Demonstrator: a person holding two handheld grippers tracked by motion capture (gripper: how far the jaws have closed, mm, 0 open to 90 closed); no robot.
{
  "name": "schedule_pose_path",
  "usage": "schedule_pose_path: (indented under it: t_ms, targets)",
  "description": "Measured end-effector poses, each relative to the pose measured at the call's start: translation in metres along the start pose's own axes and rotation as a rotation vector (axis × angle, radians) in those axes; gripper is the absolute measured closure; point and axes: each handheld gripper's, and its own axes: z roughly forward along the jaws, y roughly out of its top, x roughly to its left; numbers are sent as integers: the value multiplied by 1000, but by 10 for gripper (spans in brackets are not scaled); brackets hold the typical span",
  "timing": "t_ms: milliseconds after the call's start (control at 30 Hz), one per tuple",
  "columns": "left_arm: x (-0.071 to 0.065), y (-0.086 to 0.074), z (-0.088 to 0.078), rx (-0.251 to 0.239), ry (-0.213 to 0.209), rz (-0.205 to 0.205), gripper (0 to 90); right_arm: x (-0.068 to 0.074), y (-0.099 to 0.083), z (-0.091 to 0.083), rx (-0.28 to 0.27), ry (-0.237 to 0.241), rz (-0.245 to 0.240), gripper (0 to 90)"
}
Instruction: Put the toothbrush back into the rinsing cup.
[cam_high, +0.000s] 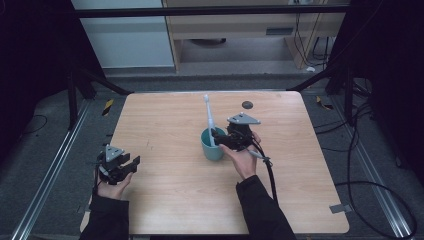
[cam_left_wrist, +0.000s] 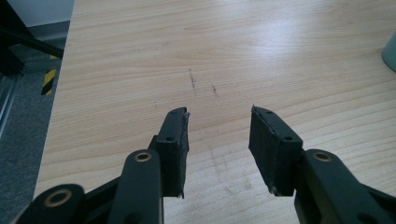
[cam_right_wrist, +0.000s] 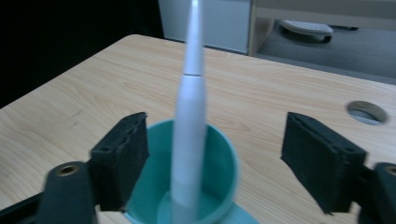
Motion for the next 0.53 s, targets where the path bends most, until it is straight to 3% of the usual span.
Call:
schedule_pose_path:
  t_ms: [233, 533]
  targets:
    - [0, -1, 2, 9, 5, 1, 523, -35, -14, -48, -9, -84, 43, 148]
    - [0, -1, 4, 21, 2, 2, 474, -74, -51, -93, 32, -154, 89, 132]
